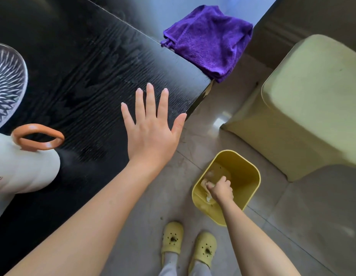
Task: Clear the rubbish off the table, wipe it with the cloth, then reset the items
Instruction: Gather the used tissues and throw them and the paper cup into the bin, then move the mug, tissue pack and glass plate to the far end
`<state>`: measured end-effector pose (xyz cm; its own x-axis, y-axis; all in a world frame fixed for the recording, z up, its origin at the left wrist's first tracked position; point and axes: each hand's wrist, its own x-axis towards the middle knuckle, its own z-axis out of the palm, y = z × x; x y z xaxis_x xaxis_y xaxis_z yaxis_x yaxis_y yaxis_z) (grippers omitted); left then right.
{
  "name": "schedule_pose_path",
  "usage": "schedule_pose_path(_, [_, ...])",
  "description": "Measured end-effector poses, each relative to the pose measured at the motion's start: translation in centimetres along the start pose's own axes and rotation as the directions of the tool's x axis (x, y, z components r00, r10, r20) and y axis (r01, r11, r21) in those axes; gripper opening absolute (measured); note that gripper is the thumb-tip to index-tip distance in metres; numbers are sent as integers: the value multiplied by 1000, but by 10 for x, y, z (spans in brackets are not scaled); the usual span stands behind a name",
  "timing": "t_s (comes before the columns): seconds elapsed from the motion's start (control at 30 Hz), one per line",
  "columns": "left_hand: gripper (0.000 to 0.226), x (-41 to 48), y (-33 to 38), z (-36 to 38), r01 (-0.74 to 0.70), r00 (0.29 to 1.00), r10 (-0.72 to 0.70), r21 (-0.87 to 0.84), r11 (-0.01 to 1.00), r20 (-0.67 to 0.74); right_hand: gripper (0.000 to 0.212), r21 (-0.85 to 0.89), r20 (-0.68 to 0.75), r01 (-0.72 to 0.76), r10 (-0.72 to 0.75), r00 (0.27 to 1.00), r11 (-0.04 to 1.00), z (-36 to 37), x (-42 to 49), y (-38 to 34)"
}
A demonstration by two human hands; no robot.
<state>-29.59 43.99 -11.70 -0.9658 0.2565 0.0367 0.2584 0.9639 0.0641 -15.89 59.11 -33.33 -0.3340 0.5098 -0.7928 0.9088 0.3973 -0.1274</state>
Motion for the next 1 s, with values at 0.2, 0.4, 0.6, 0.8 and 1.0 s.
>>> schedule_pose_path(0.2, [70,0,-1,1,7,1000,-7,8,1000,13,75,-204,118,127,-104,988,971,-20,-2,1])
schedule_pose_path(0.4, [72,-1,0,-1,12,998,-13,26,1000,54,73,-307,285,288,-201,937,907,-75,-25,-20])
schedule_pose_path(0.6, [68,0,2,-6,14,994,-16,19,1000,112,68,-342,385,481,-347,855,807,-146,-76,-60])
schedule_pose_path(0.8, [67,7,4,-28,1,950,-13,39,999,311,65,-482,457,638,-449,768,600,-192,-138,-101])
schedule_pose_path(1.0, [57,-1,-9,-91,35,831,-9,-37,999,556,56,-571,497,684,-473,728,453,-216,-201,-141])
